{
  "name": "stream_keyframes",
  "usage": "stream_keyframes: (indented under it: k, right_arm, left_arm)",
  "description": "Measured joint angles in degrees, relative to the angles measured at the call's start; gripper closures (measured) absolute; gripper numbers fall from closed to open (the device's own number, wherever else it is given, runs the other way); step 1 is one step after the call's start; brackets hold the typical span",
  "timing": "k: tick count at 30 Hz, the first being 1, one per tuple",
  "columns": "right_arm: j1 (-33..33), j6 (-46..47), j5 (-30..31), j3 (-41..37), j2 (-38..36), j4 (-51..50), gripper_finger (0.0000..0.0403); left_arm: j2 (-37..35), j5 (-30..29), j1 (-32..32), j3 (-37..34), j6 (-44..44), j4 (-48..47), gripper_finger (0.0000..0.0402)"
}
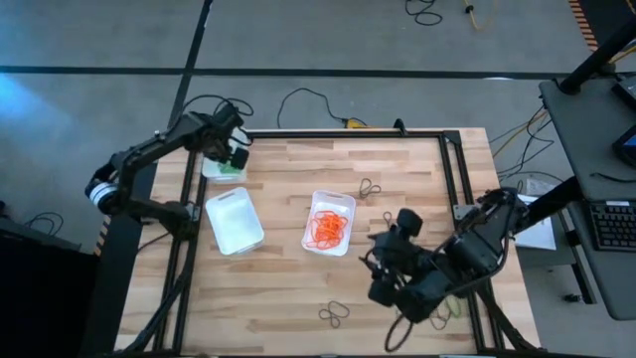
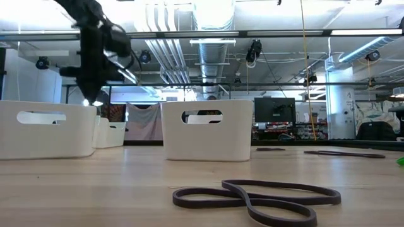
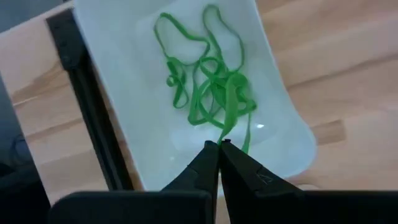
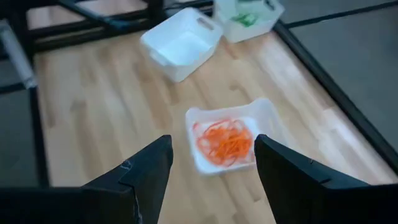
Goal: Sort rubber bands into baskets
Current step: Put the green rubber band into the top white bin
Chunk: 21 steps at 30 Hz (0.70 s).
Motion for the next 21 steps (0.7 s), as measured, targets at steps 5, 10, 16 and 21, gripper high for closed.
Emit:
stream_keyframes:
  k: [5, 10, 16, 21]
  right_arm:
    - [-5.0, -0.5, 0.8, 0.0, -0.1, 0.0, 0.0182]
    - [-10.8, -4.5, -4.0, -1.4, -0.1, 0.0, 0.0182]
    - [-14.2, -7.6, -7.6, -5.4, -0.1, 0.0, 0.0181]
    - [-15.7, -5.3, -10.7, -11.8, -1.0, 0.1, 0.0181]
  left_arm:
    - [4.6, 0.0, 1.8, -2.2, 4.3, 4.3, 0.0401]
    - [10.9, 0.0, 4.0, -2.4, 9.4, 6.7, 0.0401]
    - [17.6, -0.9, 4.7, -2.1, 13.5, 6.7, 0.0391]
    - [20.0, -1.0, 4.8, -2.1, 14.3, 6.6, 0.0348]
